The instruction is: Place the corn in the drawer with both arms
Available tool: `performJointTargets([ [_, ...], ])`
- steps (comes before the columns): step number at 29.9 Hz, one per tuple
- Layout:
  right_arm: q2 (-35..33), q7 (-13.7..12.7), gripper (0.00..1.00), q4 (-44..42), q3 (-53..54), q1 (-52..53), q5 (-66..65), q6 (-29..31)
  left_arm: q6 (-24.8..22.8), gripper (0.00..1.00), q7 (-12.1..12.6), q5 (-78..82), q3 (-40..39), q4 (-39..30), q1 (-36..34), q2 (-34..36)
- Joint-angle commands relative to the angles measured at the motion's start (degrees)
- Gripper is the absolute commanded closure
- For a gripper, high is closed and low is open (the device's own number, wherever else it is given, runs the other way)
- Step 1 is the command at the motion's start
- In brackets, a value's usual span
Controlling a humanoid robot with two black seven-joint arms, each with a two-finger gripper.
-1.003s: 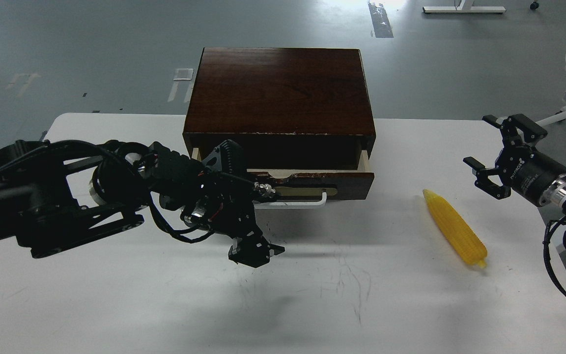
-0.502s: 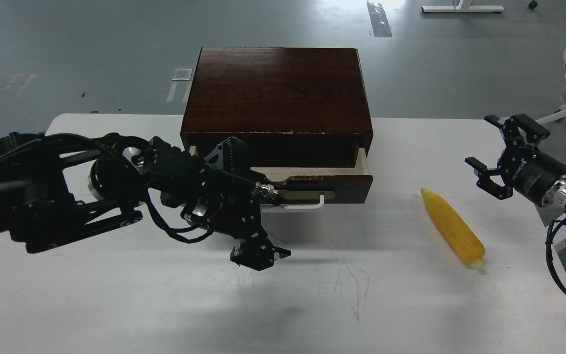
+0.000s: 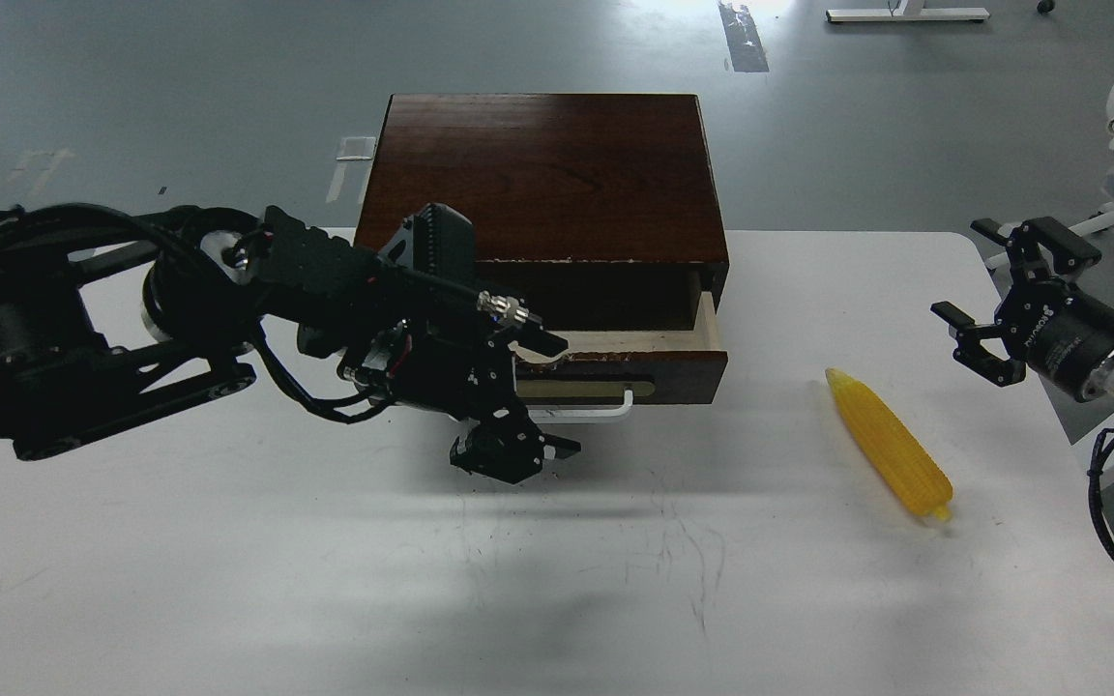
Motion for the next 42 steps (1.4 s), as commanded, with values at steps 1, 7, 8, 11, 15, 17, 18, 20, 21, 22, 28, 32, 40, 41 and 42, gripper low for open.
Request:
performJointTargets([
  [1, -0.3, 0.0, 0.00, -0.2, 0.0, 0.0, -0.1, 0.0, 2.3, 0.01, 0.0, -21.9, -1.5, 0.9, 1.1, 4.3],
  [7, -0.2, 0.0, 0.00, -0.2, 0.0, -0.1, -0.2, 0.0, 5.7, 0.01, 0.0, -64.3, -1.7, 3.5, 7.3, 11.1],
  [8, -0.2, 0.0, 0.00, -0.2, 0.0, -0.1, -0.2, 0.0, 5.8, 0.01, 0.0, -68.2, -1.8, 4.1, 8.3, 11.8],
  [11, 0.0, 0.0, 0.00, -0.2, 0.0, -0.1, -0.6, 0.0, 5.5, 0.01, 0.0, -82.8, -1.9, 8.6, 14.4, 13.3],
  [15, 0.1, 0.0, 0.00, -0.3, -0.2, 0.0, -1.8, 0.0, 4.5, 0.01, 0.0, -93.0, -5.8, 16.9, 22.3, 12.7],
  [17, 0.2, 0.0, 0.00, -0.3, -0.2, 0.1, -4.4, 0.0, 3.3, 0.01, 0.0, -96.9, -7.7, 20.6, 25.7, 12.0],
  [18, 0.1, 0.0, 0.00, -0.3, -0.2, 0.1, -7.1, 0.0, 1.7, 0.01, 0.0, -99.0, -8.3, 22.8, 27.3, 11.4],
  [20, 0.0, 0.0, 0.00, -0.3, -0.2, 0.1, -10.0, 0.0, 0.0, 0.01, 0.0, -100.4, -8.6, 25.0, 28.6, 10.7],
  [21, -0.2, 0.0, 0.00, -0.1, -0.2, 0.2, -12.9, 0.0, 0.0, 0.01, 0.0, -101.4, -8.6, 27.1, 29.7, 10.1],
  [22, -0.3, 0.0, 0.00, -0.1, -0.2, 0.4, -14.3, 0.0, 0.0, 0.01, 0.0, -101.9, -8.6, 28.0, 30.0, 9.7],
  [28, -0.8, 0.0, 0.00, -0.1, -0.4, 2.6, -27.8, 0.0, 0.0, 0.01, 0.0, -107.6, -9.1, 34.7, 33.1, 7.0],
  [32, -2.5, 0.0, 0.00, 0.4, -0.3, 4.5, -43.6, 0.0, 0.0, 0.01, 0.0, -109.3, -10.8, 37.1, 34.3, 5.5],
  [40, -3.5, 0.0, 0.00, 3.9, -1.0, 6.6, -71.3, -0.8, 0.0, 0.01, 0.0, -109.4, -12.5, 37.5, 35.4, 5.1],
  [41, -3.4, 0.0, 0.00, 3.8, -1.2, 6.8, -74.0, -1.2, 0.0, 0.01, 0.0, -109.4, -12.5, 37.5, 35.4, 5.1],
  [42, -3.2, 0.0, 0.00, 3.7, -1.4, 6.9, -75.2, -1.5, 0.0, 0.01, 0.0, -109.4, -12.5, 37.5, 35.3, 5.2],
])
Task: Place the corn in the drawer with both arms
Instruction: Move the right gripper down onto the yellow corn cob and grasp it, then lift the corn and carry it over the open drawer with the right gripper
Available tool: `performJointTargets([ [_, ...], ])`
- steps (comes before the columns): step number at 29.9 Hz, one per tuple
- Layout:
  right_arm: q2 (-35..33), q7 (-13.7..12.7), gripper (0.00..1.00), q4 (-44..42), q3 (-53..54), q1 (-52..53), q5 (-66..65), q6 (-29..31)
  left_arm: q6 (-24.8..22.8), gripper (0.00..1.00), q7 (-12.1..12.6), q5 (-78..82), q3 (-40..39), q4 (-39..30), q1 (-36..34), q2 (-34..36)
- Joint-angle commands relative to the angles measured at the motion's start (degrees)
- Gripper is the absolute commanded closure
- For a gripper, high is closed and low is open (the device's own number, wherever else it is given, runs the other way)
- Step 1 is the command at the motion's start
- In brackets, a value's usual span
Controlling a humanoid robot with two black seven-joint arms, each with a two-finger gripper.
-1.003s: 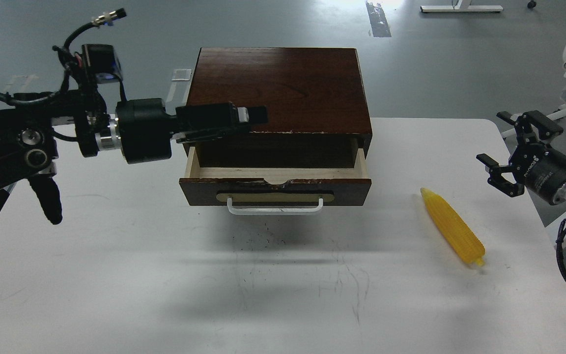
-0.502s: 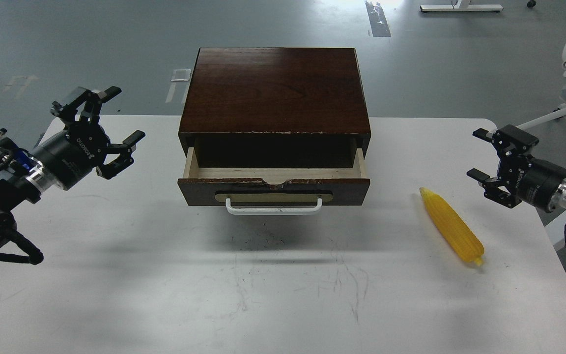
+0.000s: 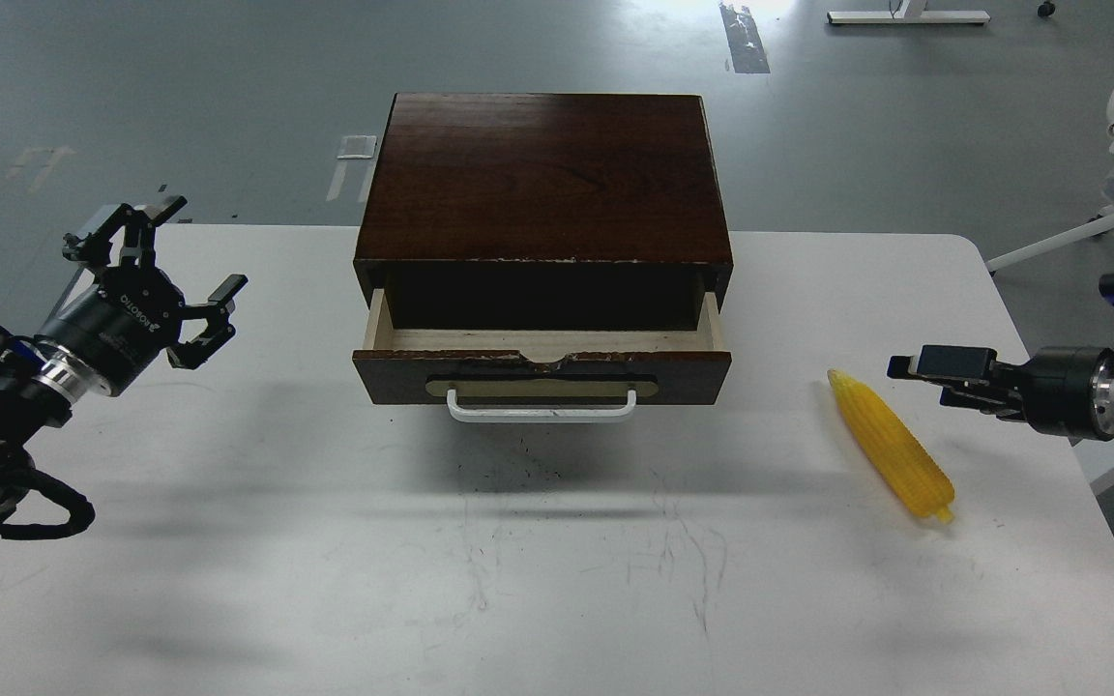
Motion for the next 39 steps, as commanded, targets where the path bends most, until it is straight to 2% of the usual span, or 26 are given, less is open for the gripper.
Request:
performJointTargets([
  [1, 0.6, 0.0, 0.00, -0.2, -1.1, 0.7, -7.8, -1.3, 0.0, 0.01, 0.0, 0.1, -0.3, 0.0, -0.1, 0.2],
  [9, 5.0, 0.0, 0.01, -3.0, -10.3, 4.6, -9.7, -3.1, 0.0, 0.01, 0.0, 0.2, -0.4, 0.0, 0.0, 0.2],
  [13, 6.7, 0.0, 0.07, -3.1, -14.3, 5.0, -9.8, -6.8, 0.0, 0.01, 0.0, 0.1, -0.4, -0.1, 0.0, 0.2],
  [17, 7.4, 0.0, 0.15, -3.1, -16.6, 5.1, -9.8, -7.4, 0.0, 0.01, 0.0, 0.1, -0.4, 0.0, 0.0, 0.4],
  [19, 7.5, 0.0, 0.43, -3.1, -17.3, 5.1, -9.8, -7.4, 0.0, 0.01, 0.0, 0.1, -0.4, -0.1, 0.0, 0.5],
  [21, 7.5, 0.0, 0.59, -2.9, -17.3, 5.1, -9.8, -7.4, 0.0, 0.01, 0.0, 0.2, -0.4, -0.1, 0.0, 0.5],
  [23, 7.5, 0.0, 0.70, -2.7, -17.3, 5.1, -9.8, -7.4, 0.0, 0.01, 0.0, 0.2, -0.4, -0.1, 0.0, 0.5],
  [25, 7.4, 0.0, 0.93, -2.4, -17.4, 5.1, -9.8, -7.5, 0.0, 0.01, 0.0, 0.3, -0.4, -0.1, 0.0, 0.5],
  [27, 7.2, 0.0, 1.00, -1.9, -17.4, 5.3, -9.8, -7.5, 0.0, 0.01, 0.0, 0.3, -0.4, -0.1, 0.0, 0.5],
  [32, 6.3, 0.0, 1.00, -0.2, -17.4, 8.8, -9.8, -7.5, 0.0, 0.01, 0.0, 0.3, -0.4, -0.2, 0.0, 0.8],
  [35, 4.5, 0.0, 1.00, 1.6, -17.1, 14.3, -9.6, -7.5, 0.0, 0.01, 0.0, 0.3, -0.6, -0.2, 0.0, 0.9],
  [39, 2.7, 0.0, 1.00, 5.5, -17.5, 27.1, -9.7, -7.4, 0.0, 0.01, 0.0, 0.3, -1.2, -0.2, -0.1, 0.9],
])
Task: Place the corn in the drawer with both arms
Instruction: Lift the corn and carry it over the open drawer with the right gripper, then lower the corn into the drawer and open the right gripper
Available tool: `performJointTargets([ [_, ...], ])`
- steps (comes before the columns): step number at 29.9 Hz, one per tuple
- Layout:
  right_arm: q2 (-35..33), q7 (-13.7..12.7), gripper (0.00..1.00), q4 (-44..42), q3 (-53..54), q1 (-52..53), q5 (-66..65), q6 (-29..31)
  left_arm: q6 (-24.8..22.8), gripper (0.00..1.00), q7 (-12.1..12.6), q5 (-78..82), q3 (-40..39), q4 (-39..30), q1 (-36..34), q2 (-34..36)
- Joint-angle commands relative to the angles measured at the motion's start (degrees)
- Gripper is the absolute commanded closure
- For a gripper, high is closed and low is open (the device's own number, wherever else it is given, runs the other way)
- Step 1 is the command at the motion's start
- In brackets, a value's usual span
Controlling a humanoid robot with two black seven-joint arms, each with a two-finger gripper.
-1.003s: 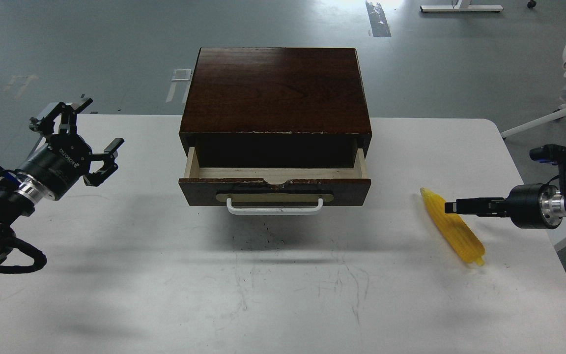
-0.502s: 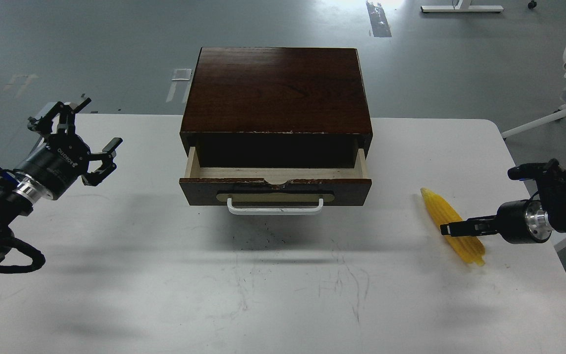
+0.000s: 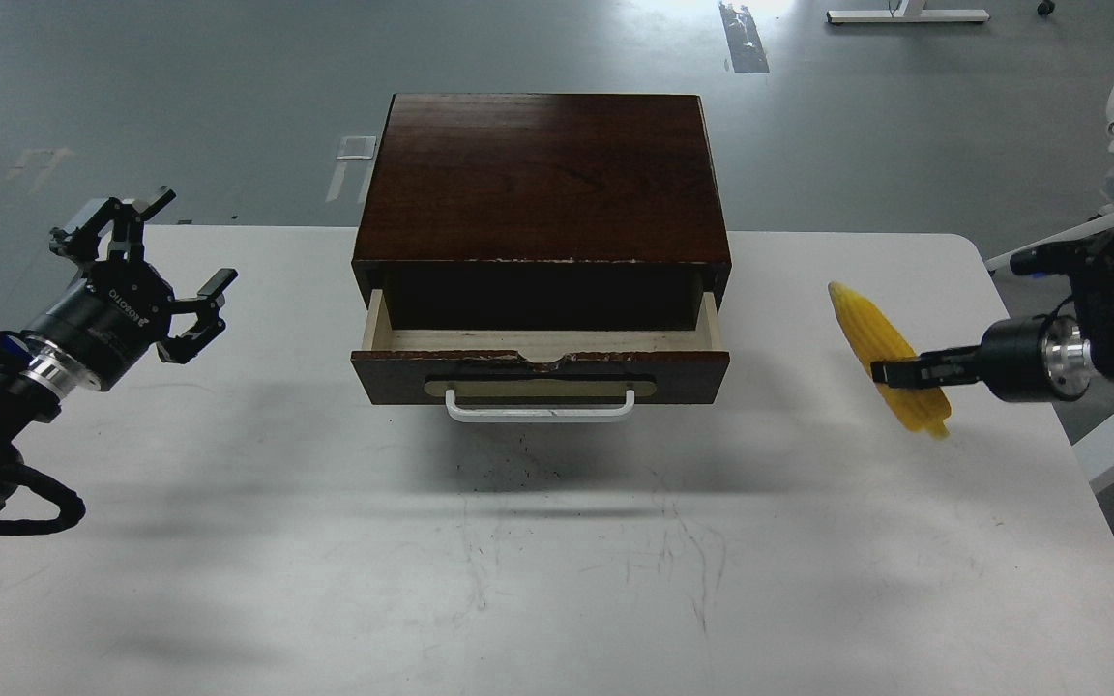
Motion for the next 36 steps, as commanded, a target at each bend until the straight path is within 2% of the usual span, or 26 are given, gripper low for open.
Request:
performJointTargets([
  [1, -0.9, 0.0, 1.00, 3.1, -0.4, 10.1, 0.0, 0.2, 0.0, 0.01, 0.0, 0.0, -0.3, 0.0, -0.1, 0.1],
  [5, 1.2, 0.0, 1.00, 6.1, -3.6, 20.2, -0.1, 0.2, 0.0, 0.01, 0.0, 0.0, -0.3, 0.0, -0.1, 0.5],
  [12, 13.3, 0.0, 1.00, 10.5, -11.9, 33.5, -1.1, -0.7, 0.0, 0.01, 0.0, 0.0, -0.7, -0.2, -0.1, 1.3],
  [16, 23.1, 0.0, 1.00, 10.7, -16.0, 38.3, -4.9, -5.2, 0.0, 0.01, 0.0, -0.2, -0.7, -0.3, 0.0, 1.8],
  [22, 32.8, 0.0, 1.00, 10.3, -21.0, 39.6, -5.6, -10.2, 0.0, 0.01, 0.0, -0.2, -0.7, -0.5, 0.2, 2.5],
  [31, 40.3, 0.0, 1.00, 6.9, -26.8, 39.1, -8.4, -15.5, 0.0, 0.01, 0.0, -0.2, -0.7, -0.5, 0.2, 2.7],
  [36, 41.7, 0.0, 0.90, 6.2, -27.0, 37.5, -8.1, -15.5, 0.0, 0.01, 0.0, -0.2, -0.7, -0.5, 0.2, 2.7],
])
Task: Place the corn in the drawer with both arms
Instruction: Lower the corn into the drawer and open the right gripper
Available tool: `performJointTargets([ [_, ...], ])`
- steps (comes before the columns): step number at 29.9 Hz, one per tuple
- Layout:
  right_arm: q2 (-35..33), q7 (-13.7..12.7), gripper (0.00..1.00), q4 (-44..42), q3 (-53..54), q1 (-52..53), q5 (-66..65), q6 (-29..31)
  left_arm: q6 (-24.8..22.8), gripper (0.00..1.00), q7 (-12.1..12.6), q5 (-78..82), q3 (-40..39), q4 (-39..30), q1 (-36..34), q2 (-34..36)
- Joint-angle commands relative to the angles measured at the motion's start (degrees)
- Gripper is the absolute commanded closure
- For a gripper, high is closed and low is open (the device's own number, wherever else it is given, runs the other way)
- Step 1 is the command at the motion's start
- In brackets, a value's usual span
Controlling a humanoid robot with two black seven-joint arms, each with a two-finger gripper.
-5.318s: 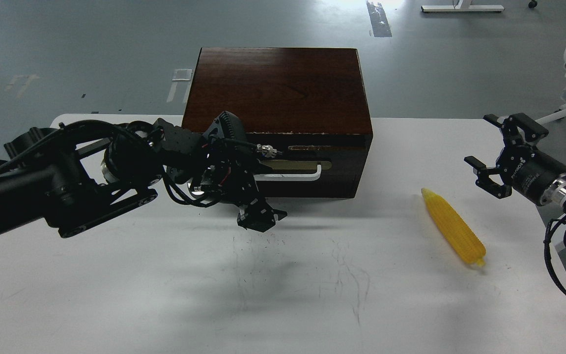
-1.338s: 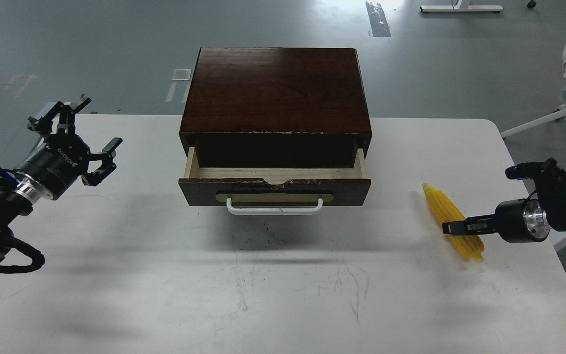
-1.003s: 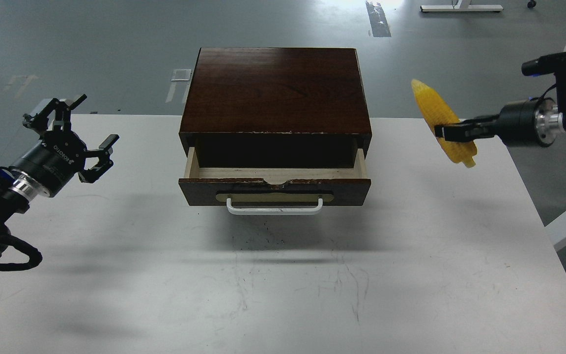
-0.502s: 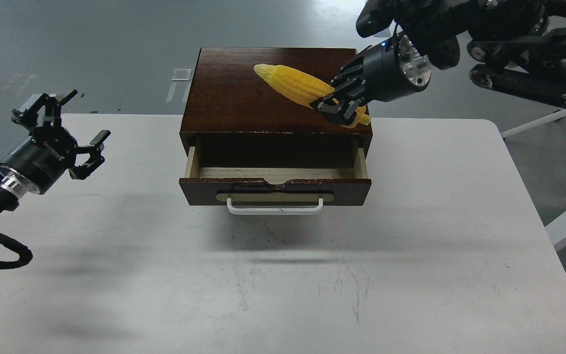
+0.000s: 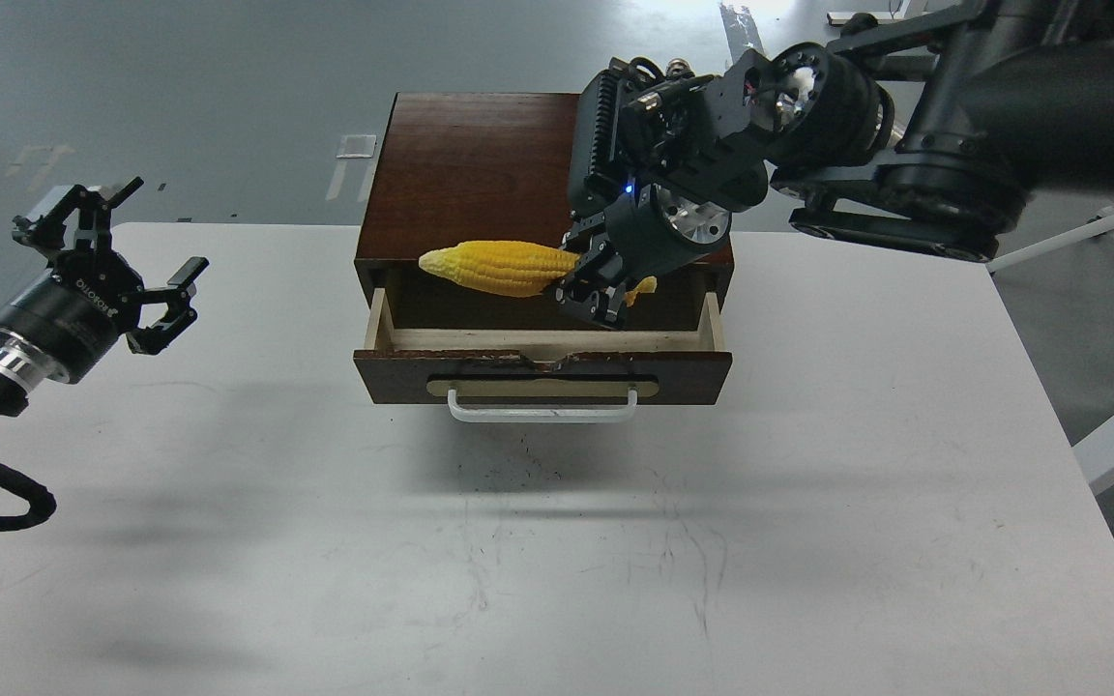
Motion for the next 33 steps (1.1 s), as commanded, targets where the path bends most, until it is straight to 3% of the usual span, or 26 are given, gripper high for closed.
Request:
performJointTargets([
  [1, 0.7, 0.0, 0.90, -0.2, -0.1, -1.0, 0.2, -0.1, 0.0, 0.01, 0.0, 0.0, 0.0, 0.0, 0.0, 0.0],
  [4, 0.8, 0.0, 0.80, -0.6, -0.5, -2.0, 0.2, -0.1, 0.0, 0.01, 0.0, 0.0, 0.0, 0.0, 0.1, 0.0],
  [6, 0.7, 0.0, 0.67, -1.0, -0.5, -2.7, 0.2, -0.2, 0.0, 0.01, 0.0, 0.0, 0.0, 0.0, 0.1, 0.0],
  [12, 0.5, 0.0, 0.48, -0.8, -0.5, -2.9, 0.5, -0.2, 0.0, 0.01, 0.0, 0.0, 0.0, 0.0, 0.1, 0.0],
  [24, 0.4, 0.0, 0.33, -0.4, -0.4, -2.7, 0.7, -0.2, 0.0, 0.01, 0.0, 0.0, 0.0, 0.0, 0.2, 0.0],
  [25, 0.3, 0.0, 0.27, -0.1, -0.4, -2.4, 0.9, -0.2, 0.0, 0.01, 0.0, 0.0, 0.0, 0.0, 0.1, 0.0],
  [27, 0.2, 0.0, 0.25, 0.4, -0.4, -2.2, 1.5, -0.2, 0.0, 0.01, 0.0, 0.1, 0.0, 0.0, 0.1, 0.0],
  [33, -2.3, 0.0, 0.18, 3.9, 0.2, 1.3, 10.0, -0.1, 0.0, 0.01, 0.0, 0.0, -0.1, 0.0, 0.1, 0.0],
])
